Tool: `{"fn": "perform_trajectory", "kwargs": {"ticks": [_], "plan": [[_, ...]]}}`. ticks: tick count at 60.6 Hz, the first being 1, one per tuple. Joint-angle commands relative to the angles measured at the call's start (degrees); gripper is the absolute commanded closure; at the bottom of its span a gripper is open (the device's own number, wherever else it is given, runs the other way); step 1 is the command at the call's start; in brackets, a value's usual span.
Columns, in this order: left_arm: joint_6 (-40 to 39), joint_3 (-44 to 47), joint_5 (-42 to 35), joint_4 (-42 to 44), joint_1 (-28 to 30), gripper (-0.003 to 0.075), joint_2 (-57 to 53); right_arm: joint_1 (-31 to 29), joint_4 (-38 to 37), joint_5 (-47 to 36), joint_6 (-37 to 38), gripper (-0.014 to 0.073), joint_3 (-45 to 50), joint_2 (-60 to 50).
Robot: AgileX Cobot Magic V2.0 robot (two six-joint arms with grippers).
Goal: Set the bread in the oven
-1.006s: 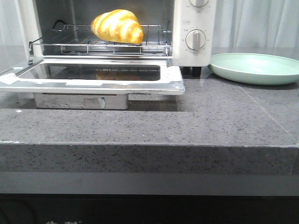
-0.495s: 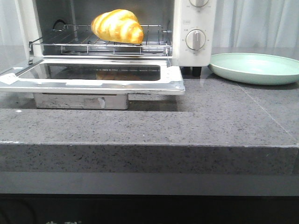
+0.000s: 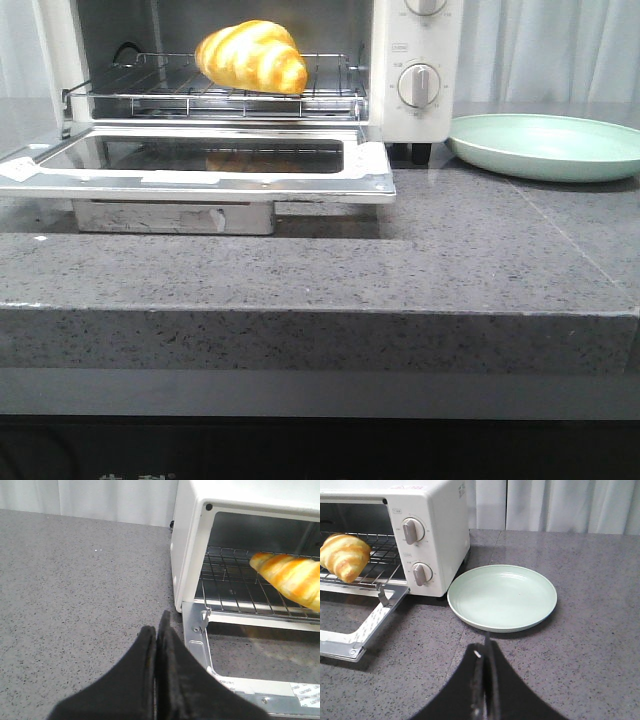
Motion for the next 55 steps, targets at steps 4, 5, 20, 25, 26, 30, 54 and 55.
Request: {"fn": "perform_trajectory", "kwargs": {"ticks": [4,5,20,25,26,30,54,55], "plan": [[-0.55,1.64,-4.68,-0.36,0.36,0.0741,-5.54,-0.26,0.24,-4.86,-0.56,0.066,-1.4,0.33],[-0.55,2.4,-4.68,-0.36,0.53,0.0741,-6.8,-0.26,0.24,-4.86,-0.56,0.066,-1.4,0.33],[-0.55,13.75,-4.61,-0.36,5.27,0.0741,-24.93,-0.26,0.24,-4.86,-0.56,0.066,-1.4,0.33],[-0.55,17.41,-4.56,-0.36,5.5,0.0741,-30.2,-0.26,0.24,-4.86,-0.56,0.066,-1.4,0.33],[-0.55,17.92,-4.56,-0.36,5.5,0.0741,-30.98,-0.26,0.24,-4.86,-0.56,0.066,-1.4,0.33],[-0.55,20.28,-4.56,-0.91,5.5,0.0741,-34.24,-0.26,0.24,-4.86,-0.56,0.066,-1.4,0.33],[-0.55,33.24,-12.32,-0.91,5.5,0.0741,-36.4,-0.26,0.24,-4.89,-0.56,0.066,-1.4,0.33],[-0.55,33.62,-12.76,-0.91,5.5,0.0741,-36.4,-0.26,0.24,-4.89,-0.56,0.066,-1.4,0.33]]}}
